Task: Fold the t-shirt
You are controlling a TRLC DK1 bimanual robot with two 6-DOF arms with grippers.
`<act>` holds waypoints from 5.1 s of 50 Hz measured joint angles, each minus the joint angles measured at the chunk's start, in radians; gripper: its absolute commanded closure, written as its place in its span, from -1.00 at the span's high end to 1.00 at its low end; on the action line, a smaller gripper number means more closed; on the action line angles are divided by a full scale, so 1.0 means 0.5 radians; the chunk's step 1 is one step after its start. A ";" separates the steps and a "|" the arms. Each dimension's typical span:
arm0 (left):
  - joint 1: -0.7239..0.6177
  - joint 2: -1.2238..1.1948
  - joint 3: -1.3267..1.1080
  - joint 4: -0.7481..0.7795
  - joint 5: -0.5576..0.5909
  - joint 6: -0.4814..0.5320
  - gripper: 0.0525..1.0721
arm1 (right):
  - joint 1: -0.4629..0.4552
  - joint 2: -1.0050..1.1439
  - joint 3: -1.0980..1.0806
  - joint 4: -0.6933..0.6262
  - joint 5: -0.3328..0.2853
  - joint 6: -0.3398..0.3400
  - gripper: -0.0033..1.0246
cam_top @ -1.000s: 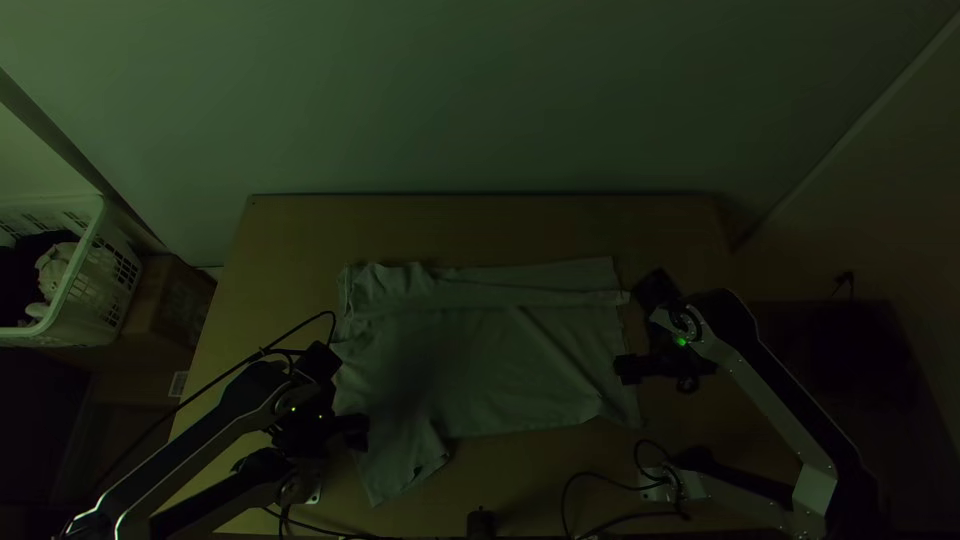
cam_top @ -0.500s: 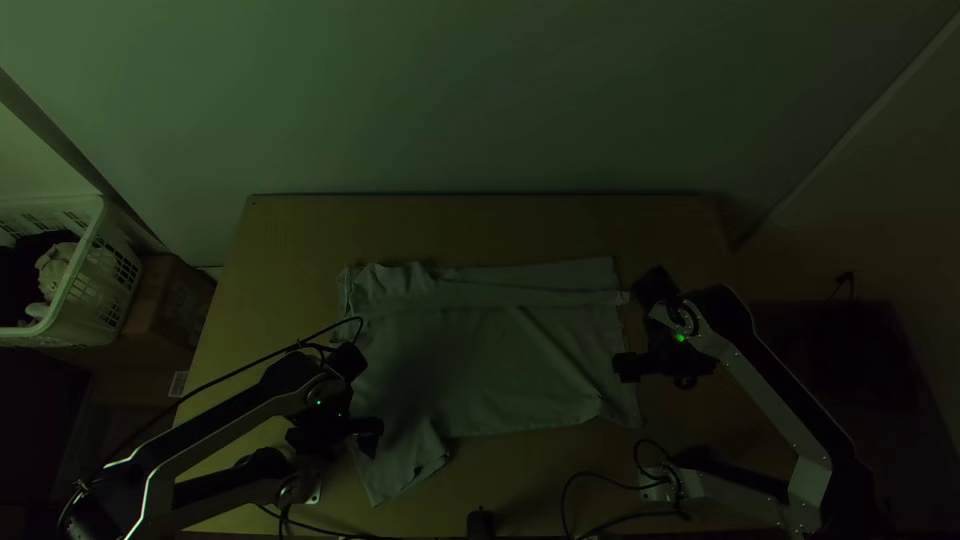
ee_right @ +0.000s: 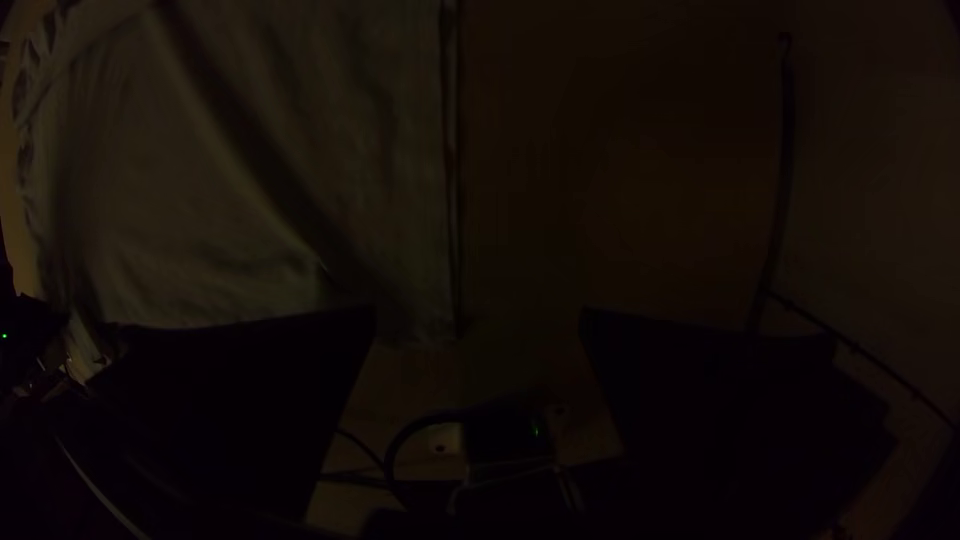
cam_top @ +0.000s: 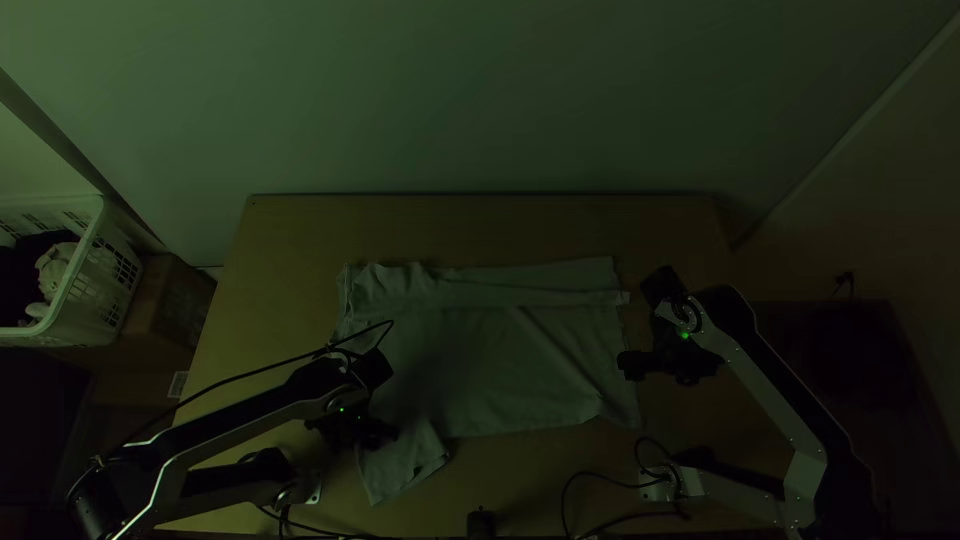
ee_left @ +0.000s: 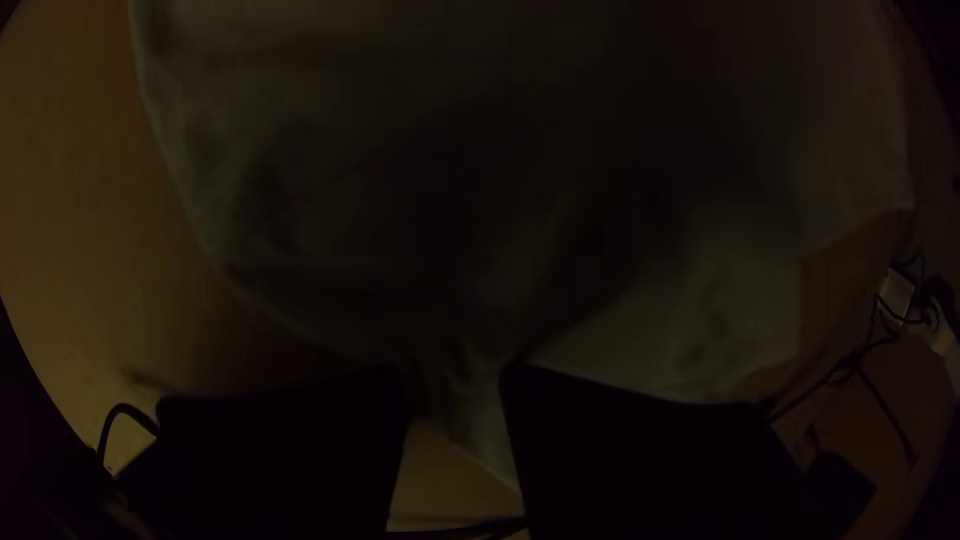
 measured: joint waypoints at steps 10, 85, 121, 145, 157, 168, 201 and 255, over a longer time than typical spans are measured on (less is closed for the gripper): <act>0.047 -0.007 0.001 0.063 -0.013 0.036 -0.95 | -0.044 0.063 -0.069 0.063 -0.063 -0.050 0.80; 0.826 -0.127 0.390 -0.209 -0.037 0.503 -0.95 | 0.020 0.500 -0.580 0.361 -0.256 -0.155 -0.95; 1.198 -0.002 0.791 -0.199 -0.034 0.751 -0.95 | -0.092 0.523 0.133 0.187 -0.248 -0.192 -0.95; 1.333 0.204 1.042 -0.163 -0.026 0.824 -0.95 | -0.268 0.867 0.827 0.186 -0.240 -0.214 -0.95; 1.363 0.414 1.245 -0.062 -0.020 0.855 -0.95 | -0.288 1.086 1.100 0.185 -0.237 -0.230 -0.95; 1.411 0.667 1.471 -0.034 0.018 0.883 -0.95 | -0.290 1.273 1.314 0.185 -0.231 -0.244 -0.95; 1.437 1.128 1.860 0.184 0.200 0.883 0.92 | -0.379 1.712 1.888 0.172 -0.224 -0.182 0.93; 2.126 0.993 1.170 0.213 1.193 1.446 0.92 | -0.494 1.431 2.038 0.170 -0.233 -0.100 0.93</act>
